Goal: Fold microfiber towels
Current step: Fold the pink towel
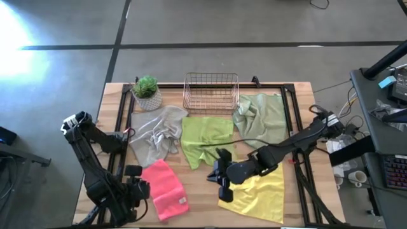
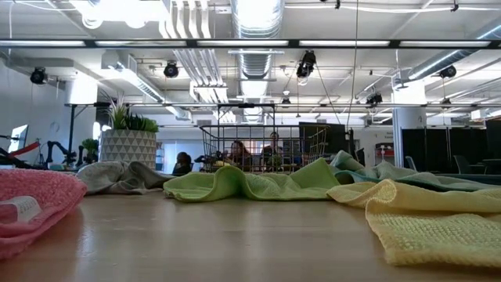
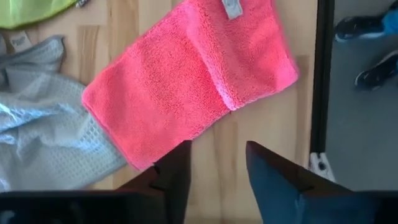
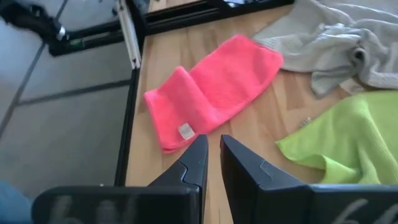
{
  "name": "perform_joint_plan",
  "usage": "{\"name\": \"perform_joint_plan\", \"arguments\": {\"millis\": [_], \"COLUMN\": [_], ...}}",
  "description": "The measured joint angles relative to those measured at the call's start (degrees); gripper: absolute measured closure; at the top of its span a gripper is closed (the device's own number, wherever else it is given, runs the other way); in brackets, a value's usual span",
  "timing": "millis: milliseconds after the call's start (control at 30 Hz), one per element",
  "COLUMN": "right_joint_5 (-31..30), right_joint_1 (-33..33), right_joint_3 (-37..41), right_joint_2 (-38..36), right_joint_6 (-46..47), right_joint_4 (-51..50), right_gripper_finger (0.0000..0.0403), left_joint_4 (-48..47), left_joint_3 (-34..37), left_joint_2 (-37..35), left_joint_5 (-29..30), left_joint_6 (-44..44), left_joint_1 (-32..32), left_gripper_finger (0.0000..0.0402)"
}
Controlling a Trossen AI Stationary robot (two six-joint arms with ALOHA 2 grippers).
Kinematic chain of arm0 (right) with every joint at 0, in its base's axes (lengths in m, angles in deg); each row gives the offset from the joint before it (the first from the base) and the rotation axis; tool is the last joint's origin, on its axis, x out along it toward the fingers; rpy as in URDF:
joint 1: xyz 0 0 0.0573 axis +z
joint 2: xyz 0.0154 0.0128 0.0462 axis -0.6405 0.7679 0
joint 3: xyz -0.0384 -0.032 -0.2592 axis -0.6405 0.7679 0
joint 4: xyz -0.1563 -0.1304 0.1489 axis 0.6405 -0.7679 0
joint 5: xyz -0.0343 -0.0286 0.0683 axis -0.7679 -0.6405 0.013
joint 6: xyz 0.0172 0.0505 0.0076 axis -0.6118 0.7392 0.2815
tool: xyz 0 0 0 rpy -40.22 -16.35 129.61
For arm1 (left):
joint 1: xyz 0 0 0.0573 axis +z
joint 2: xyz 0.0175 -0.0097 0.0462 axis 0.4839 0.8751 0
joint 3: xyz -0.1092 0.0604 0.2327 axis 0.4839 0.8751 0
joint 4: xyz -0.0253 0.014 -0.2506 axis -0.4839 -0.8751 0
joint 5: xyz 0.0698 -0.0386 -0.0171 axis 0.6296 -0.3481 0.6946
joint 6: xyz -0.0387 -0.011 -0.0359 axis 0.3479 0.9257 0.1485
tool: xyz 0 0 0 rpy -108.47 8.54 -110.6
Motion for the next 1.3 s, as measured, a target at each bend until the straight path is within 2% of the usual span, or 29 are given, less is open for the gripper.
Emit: {"name": "perform_joint_plan", "arguments": {"millis": [133,300,533,833,1100,1300], "right_joint_5": [3.3,7.5,13.6,14.1,14.1,14.1], "right_joint_1": [0.1,0.0,0.0,0.0,0.0,0.0], "right_joint_3": [-3.8,-7.9,-12.8,-19.0,-22.6,-24.3], "right_joint_2": [4.0,8.0,12.5,17.8,22.4,24.2], "right_joint_6": [-1.9,-1.9,-0.5,-2.6,-4.5,-4.5], "right_joint_4": [-0.3,-3.3,-6.0,-6.1,-6.6,-7.8], "right_gripper_finger": [0.0367,0.0367,0.0367,0.0367,0.0367,0.0367], "left_joint_4": [4.7,12.5,14.8,19.6,24.2,25.1], "left_joint_3": [0.0,0.0,0.0,-0.1,-0.1,-0.1], "left_joint_2": [0.5,2.9,9.6,16.2,21.2,24.3], "left_joint_5": [0.3,4.3,4.7,4.4,4.8,5.0], "left_joint_6": [2.6,2.8,2.9,2.4,-2.9,-3.5], "left_joint_1": [-0.1,-1.7,-3.5,-6.3,-6.4,-6.4], "left_gripper_finger": [0.0248,0.0247,0.0247,0.0247,0.0247,0.0247]}}
